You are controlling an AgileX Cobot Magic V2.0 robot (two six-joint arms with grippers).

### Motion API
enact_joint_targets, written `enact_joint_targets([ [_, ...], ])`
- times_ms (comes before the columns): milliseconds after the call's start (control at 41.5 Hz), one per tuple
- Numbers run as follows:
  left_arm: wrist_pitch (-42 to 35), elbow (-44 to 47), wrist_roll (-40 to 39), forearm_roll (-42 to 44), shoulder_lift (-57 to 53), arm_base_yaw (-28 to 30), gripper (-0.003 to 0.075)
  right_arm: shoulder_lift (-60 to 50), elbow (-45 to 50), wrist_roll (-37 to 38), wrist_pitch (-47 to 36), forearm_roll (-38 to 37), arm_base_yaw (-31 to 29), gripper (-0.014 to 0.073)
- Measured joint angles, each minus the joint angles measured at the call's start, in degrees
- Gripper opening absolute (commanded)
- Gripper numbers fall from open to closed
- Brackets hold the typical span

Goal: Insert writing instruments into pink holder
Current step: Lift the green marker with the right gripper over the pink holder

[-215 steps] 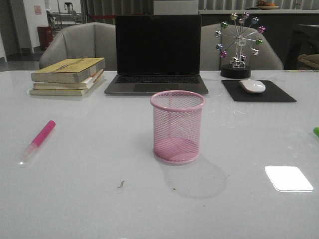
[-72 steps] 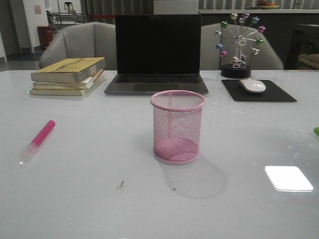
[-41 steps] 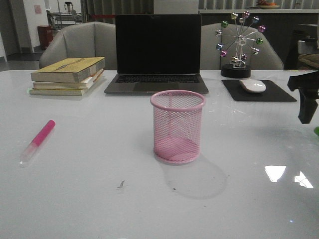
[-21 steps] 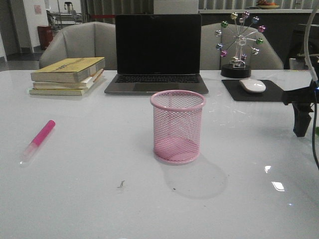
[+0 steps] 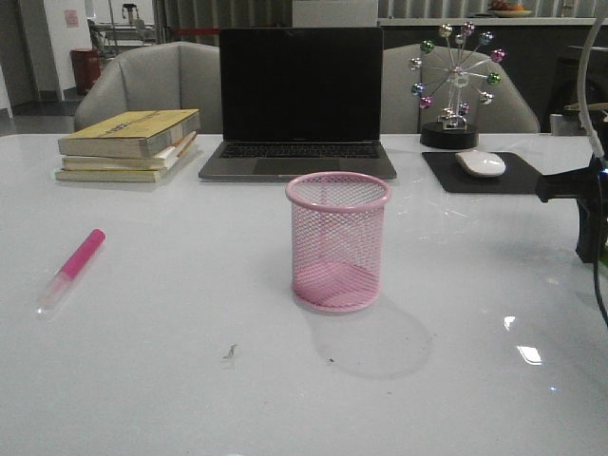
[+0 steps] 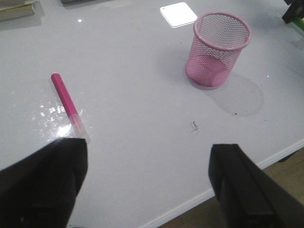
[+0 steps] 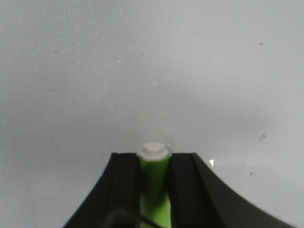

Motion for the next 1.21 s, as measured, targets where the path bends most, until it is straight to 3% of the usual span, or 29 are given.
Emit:
enact_joint_targets([
  [313, 0.00, 0.00, 0.00, 0.00, 0.00, 0.00, 0.0580, -8.30, 4.47, -0.08, -3.17, 0.48, 0.00, 0.0181],
  [555, 0.00, 0.00, 0.00, 0.00, 0.00, 0.00, 0.0580, -26.08, 15.69, -0.08, -12.03, 2.23, 2.04, 0.0181],
  [723, 0.00, 0.00, 0.00, 0.00, 0.00, 0.00, 0.0580, -39.47, 22.19, -0.08, -19.05, 3.60, 8.25, 0.0181],
  [964, 0.00, 0.00, 0.00, 0.00, 0.00, 0.00, 0.0580, -51.59, 29.24, -0.12, -38.30, 4.04, 22.65, 0.0181],
  [1206, 0.00, 0.00, 0.00, 0.00, 0.00, 0.00, 0.0580, -46.97, 33.58, -0.12, -64.60, 3.91, 34.91, 0.0181],
])
